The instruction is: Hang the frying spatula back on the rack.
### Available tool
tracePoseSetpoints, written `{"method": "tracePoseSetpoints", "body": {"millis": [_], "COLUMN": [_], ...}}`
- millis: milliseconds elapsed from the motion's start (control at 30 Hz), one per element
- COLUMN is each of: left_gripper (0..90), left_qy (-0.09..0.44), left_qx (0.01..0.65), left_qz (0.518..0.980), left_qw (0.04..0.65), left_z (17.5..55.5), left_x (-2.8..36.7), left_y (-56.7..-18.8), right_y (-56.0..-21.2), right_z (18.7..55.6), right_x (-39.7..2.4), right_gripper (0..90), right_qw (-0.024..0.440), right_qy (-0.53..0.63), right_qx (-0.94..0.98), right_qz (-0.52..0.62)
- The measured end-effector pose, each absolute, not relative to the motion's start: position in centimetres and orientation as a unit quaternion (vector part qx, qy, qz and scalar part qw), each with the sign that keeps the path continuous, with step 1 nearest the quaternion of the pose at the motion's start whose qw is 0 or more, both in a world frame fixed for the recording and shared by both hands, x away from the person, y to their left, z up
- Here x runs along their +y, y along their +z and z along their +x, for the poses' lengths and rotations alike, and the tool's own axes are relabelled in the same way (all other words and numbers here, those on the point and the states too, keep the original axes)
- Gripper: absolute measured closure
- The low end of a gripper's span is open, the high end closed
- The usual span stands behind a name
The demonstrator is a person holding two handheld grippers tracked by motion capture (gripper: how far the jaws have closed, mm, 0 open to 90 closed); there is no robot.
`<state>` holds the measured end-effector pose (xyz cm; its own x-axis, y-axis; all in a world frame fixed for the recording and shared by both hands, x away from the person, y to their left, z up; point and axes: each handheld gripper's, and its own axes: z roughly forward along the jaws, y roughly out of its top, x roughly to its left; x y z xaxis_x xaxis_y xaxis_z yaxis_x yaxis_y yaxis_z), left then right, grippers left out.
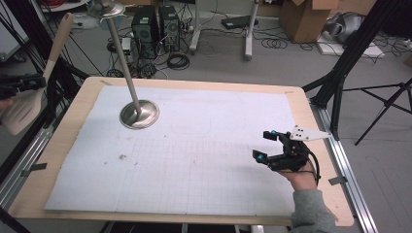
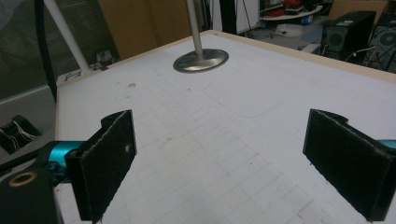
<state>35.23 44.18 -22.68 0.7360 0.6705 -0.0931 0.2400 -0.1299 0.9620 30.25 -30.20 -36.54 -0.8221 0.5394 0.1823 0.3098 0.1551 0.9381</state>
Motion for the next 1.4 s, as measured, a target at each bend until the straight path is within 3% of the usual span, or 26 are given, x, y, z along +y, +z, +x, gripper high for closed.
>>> {"method": "tracePoseSetpoints", "body": {"millis": [1400], "left_gripper": [77.3], "left_qy": [0.139], "left_qx": [0.299], "left_qz": [0.728], "left_qw": [0.601], "left_z": [38.0], "left_x": [42.8], "left_y": [-23.9], "right_y": [-36.7], "right_z": [30.7], "right_x": [-30.6], "right_gripper": [8.6], "right_qw": [0.099], "right_qy": [0.581], "right_qx": [0.754], "right_qz": [0.288]}}
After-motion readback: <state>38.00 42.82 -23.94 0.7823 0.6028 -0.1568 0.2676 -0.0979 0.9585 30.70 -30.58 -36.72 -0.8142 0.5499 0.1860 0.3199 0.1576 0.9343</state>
